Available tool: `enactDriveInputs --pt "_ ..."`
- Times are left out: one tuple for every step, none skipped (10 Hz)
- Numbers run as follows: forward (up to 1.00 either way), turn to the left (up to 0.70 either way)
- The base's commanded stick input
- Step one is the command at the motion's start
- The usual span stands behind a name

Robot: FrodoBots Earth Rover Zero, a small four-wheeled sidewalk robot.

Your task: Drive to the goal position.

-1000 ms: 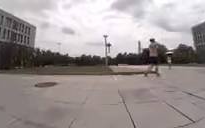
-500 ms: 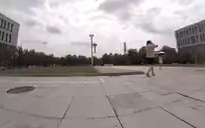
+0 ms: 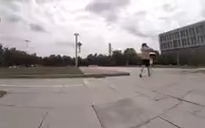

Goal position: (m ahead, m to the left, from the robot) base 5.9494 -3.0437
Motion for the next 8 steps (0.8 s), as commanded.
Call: enactDriveInputs --pt "1.00 -0.40" --pt "1.00 -0.40" --pt "1.00 -0.40" --pt "1.00 -0.40" --pt "1.00 -0.40" --pt "1.00 -0.40" --pt "1.00 -0.40" --pt "1.00 -0.40"
